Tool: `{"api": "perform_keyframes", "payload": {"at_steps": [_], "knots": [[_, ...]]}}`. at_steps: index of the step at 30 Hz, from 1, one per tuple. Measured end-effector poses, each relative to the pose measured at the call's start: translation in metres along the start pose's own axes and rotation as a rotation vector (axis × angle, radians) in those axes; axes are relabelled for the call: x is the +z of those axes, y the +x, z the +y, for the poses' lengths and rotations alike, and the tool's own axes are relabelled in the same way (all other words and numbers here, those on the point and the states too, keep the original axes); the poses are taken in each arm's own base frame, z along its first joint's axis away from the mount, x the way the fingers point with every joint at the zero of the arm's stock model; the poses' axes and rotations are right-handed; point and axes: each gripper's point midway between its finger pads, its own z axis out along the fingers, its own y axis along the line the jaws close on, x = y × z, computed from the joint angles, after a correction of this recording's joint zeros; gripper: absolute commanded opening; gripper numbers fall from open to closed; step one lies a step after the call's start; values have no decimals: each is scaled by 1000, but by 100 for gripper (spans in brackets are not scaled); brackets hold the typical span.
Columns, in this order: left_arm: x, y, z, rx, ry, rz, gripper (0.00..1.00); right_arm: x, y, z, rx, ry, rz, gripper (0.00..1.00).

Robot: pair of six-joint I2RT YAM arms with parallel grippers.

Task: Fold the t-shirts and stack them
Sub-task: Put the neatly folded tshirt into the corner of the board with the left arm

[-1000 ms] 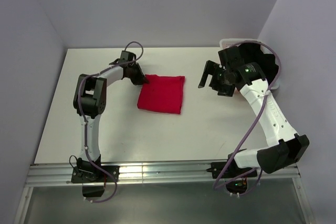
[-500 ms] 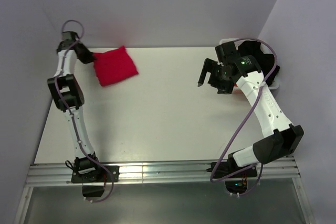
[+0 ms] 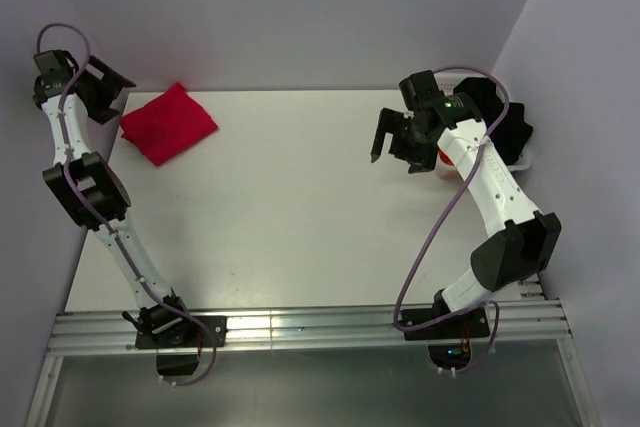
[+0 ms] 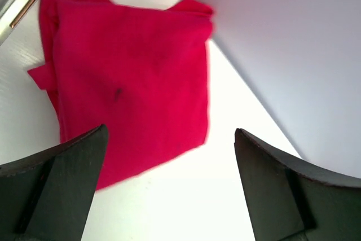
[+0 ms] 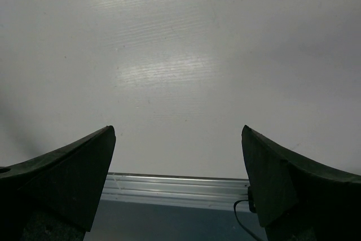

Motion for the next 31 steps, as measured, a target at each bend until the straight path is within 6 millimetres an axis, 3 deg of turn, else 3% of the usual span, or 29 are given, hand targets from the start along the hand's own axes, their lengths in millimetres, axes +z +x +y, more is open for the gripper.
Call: {"api": "perform_keyframes", "payload": {"at_steps": [5,9,12,15,17,20,24,27,31], "knots": [[-61,-13,-39,45,71,-80,100,2,-1,3,-23,-18,4,100],[-121,8,-62,104,68,-143,99,8,1,5,-42,-43,-4,100],[-154,41,-96,184,87,-162,99,14,14,-1,-50,-48,12,100],[-184,94,-137,269,144,-135,99,17,29,-8,-61,-65,15,100],[-204,130,-148,305,181,-103,99,15,41,-14,-67,-75,11,100],[-242,157,-143,326,193,-111,99,11,58,-22,-72,-107,-15,100],[-287,158,-138,332,197,-189,100,1,79,-30,-76,-149,-36,100],[-304,159,-135,339,192,-216,99,-6,87,-31,-79,-182,-56,100],[-309,164,-128,359,154,-221,100,-17,93,-31,-81,-220,-88,100]]}}
